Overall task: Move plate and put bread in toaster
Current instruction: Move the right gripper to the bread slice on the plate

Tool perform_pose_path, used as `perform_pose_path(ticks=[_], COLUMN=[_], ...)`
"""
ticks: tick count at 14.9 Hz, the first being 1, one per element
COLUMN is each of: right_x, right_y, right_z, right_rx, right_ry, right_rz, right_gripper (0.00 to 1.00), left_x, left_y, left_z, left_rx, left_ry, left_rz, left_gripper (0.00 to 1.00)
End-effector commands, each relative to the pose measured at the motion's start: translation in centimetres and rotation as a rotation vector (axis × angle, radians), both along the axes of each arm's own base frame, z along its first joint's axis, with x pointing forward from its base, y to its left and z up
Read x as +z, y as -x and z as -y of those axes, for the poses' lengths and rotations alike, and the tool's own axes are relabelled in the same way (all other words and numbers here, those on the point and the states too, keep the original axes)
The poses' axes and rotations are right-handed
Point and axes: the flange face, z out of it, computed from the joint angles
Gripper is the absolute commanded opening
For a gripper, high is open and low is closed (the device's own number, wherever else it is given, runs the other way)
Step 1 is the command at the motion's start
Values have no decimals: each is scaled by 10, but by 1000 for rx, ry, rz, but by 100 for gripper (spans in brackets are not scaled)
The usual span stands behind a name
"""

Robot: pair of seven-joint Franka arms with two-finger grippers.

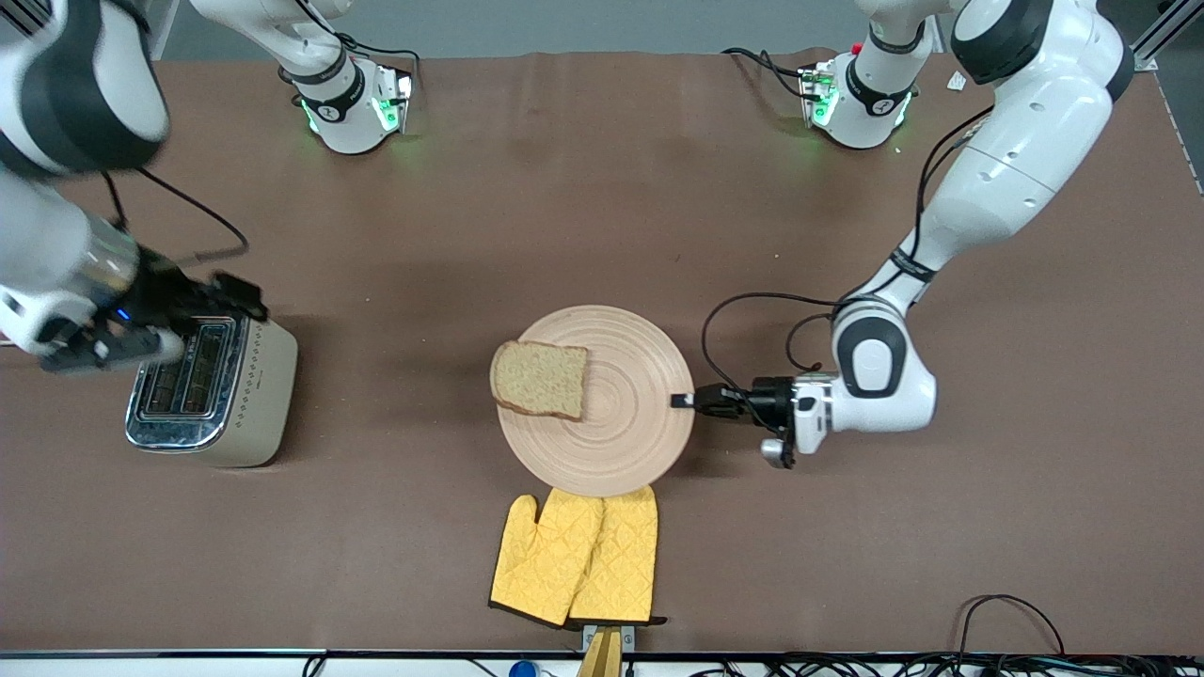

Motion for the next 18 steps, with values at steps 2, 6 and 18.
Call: perform_pose_path(ticks=[2,6,18], right_x=[-64,-118,-227], right_y=[-13,-22,55], right_z=[-25,-59,-175], right_rx=[-114,-183,-303], right_ry=[-38,-56,-121], right_rz=[37,41,60], right_gripper=[100,100,100], left_x=[-12,-36,-63], left_y=[19,32,40], left_z=[34,54,54], left_rx=[20,48,77], left_ry=[6,-46,-110], left_rz=[3,-8,-7], left_gripper=[2,2,99])
